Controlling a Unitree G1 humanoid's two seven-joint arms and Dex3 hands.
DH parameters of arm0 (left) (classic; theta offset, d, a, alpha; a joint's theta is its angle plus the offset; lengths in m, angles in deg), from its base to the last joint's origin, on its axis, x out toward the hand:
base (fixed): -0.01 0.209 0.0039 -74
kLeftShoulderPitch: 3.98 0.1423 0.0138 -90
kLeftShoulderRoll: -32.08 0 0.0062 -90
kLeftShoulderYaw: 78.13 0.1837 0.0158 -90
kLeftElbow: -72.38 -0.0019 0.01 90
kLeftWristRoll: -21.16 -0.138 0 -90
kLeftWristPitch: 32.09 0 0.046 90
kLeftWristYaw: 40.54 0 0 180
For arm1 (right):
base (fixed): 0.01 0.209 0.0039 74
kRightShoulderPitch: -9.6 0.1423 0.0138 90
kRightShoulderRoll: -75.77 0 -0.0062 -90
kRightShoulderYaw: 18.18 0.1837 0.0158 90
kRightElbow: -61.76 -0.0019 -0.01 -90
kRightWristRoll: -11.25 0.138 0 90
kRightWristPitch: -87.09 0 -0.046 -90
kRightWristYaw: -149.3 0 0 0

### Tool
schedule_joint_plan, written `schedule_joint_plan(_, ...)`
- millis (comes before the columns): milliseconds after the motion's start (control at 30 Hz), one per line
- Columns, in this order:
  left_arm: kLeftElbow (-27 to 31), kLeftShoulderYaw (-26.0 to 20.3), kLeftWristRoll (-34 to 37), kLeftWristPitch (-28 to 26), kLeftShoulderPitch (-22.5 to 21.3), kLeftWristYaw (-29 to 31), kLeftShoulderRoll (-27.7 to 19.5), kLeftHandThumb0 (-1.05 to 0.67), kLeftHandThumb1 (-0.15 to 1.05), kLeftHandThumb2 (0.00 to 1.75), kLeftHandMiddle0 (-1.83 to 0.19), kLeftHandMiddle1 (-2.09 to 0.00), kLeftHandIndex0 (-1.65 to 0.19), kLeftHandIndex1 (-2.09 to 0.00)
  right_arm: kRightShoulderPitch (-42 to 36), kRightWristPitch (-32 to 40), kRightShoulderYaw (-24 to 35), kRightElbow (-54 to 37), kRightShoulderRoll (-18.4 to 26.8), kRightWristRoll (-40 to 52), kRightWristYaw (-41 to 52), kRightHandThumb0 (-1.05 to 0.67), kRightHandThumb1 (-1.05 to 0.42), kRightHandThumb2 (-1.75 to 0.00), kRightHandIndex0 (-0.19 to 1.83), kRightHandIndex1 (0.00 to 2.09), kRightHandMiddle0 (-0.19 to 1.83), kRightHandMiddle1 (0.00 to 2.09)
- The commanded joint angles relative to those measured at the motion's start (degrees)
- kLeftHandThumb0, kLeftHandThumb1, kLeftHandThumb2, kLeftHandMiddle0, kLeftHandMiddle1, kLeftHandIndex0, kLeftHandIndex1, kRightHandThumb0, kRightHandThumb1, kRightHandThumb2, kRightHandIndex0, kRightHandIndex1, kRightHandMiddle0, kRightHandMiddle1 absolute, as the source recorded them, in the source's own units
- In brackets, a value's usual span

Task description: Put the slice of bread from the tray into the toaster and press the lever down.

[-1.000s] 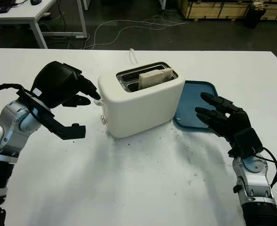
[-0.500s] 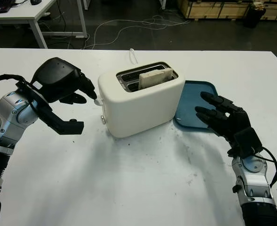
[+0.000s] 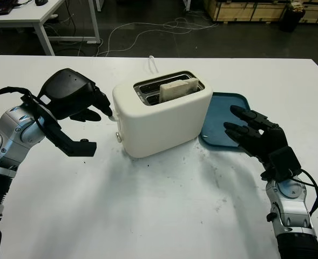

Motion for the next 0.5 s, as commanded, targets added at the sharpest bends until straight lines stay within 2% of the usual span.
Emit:
schedule_joint_plan(0, 0.12, 0.59, -0.73, 0.19, -0.30, -0.66, 0.26, -0.31, 0.67, 0.00, -0.99, -1.21, -1.38, 0.00, -0.46, -0.21, 0.40, -0.35, -0.39, 0.43, -0.28, -0.38, -0.89, 0.00, 0.89, 0.01, 0.69, 0.00)
schedule_joint_plan(467, -1.28, 2.10, -1.29, 0.27, -1.15, -1.48, 1.87, -0.33, 0.68, 0.00, -0.98, -1.27, -1.38, 0.00, -0.90, 0.23, 0.42, -0.74, -1.11, 0.33, -0.47, -0.37, -0.89, 0.00, 0.88, 0.00, 0.69, 0.00)
